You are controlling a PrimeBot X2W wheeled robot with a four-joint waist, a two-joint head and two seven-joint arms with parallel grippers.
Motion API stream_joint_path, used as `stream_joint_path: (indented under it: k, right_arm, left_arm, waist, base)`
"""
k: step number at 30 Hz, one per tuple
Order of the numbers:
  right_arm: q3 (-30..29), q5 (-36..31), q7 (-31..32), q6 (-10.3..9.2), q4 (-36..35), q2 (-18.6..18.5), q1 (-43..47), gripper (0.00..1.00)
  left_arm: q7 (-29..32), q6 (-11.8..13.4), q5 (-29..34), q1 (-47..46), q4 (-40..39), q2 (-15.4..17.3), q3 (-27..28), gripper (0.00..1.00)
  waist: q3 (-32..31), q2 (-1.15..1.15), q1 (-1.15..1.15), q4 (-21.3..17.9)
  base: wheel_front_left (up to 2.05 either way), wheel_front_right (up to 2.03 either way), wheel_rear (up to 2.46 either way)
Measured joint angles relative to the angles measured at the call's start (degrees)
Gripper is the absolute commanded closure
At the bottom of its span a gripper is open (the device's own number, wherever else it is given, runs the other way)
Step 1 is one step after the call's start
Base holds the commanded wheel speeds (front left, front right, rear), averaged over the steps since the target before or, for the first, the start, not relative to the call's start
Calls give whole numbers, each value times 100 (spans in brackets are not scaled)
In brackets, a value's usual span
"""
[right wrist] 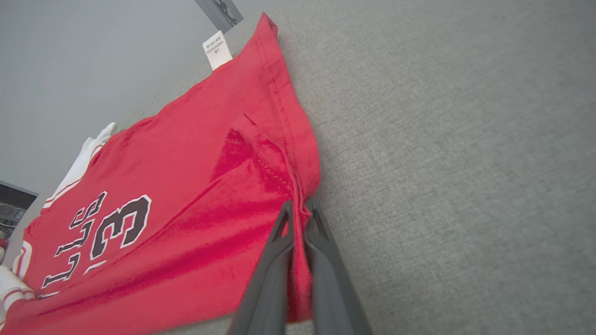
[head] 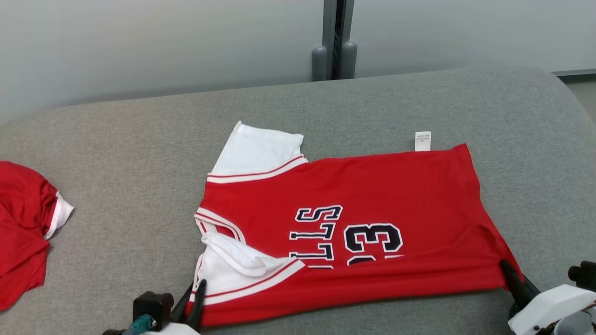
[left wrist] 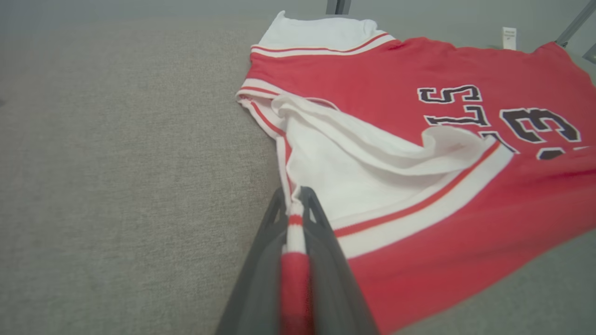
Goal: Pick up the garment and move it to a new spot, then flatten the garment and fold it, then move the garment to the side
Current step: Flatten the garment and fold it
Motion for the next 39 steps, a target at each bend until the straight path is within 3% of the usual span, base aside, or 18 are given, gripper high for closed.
stream_joint_path:
  k: [9,10,11,12,13,14,21,26,34,39]
  right_arm:
    - [-132,48,298,0,-407,-185,415,100]
    - [-192,56,318,0,-386,-175,439,85]
    - [-261,41,320,0,-349,-163,449,7]
    - [-319,44,356,0,-303,-143,447,0]
    - [-333,25,372,-1,-298,-119,447,0]
    - [-368,5,391,-3,-300,-94,447,0]
    - [-634,-442,123,-3,-343,-62,304,0]
    - [-820,-1025,-301,-3,-755,-54,58,0]
    - [-1143,-1831,-558,-2,-1559,-64,-186,0]
    - [-1205,-2418,-609,-2,-2095,36,-372,0]
  left_arm:
    - [398,282,16,419,-738,143,-176,100]
    - [471,293,10,437,-749,142,-187,100]
    - [547,310,0,452,-758,143,-214,87]
    - [600,333,-13,462,-780,141,-235,52]
    - [646,363,-13,468,-799,151,-244,23]
    - [671,398,-9,469,-815,174,-243,0]
    - [525,577,68,409,-982,267,-88,0]
    - [208,677,156,44,-1106,238,116,0]
    - [5,634,176,-778,-788,123,320,0]
    - [302,516,344,-1481,-313,188,244,0]
  waist:
    - [-155,0,0,-114]
    - [-156,0,0,-128]
    - [-158,0,0,-139]
    - [-160,0,0,-148]
    - [-161,0,0,-156]
    - [-160,0,0,-164]
    - [-137,0,0,-176]
    - [-28,0,0,-183]
    - [310,0,0,-359]
    - [693,0,0,-565]
  base:
    - [0,0,0]
    - [0,0,0]
    - [0,0,0]
    - [0,0,0]
    - [0,0,0]
    - [0,0,0]
    - [0,0,0]
    - [0,0,0]
    - [0,0,0]
    - [0,0,0]
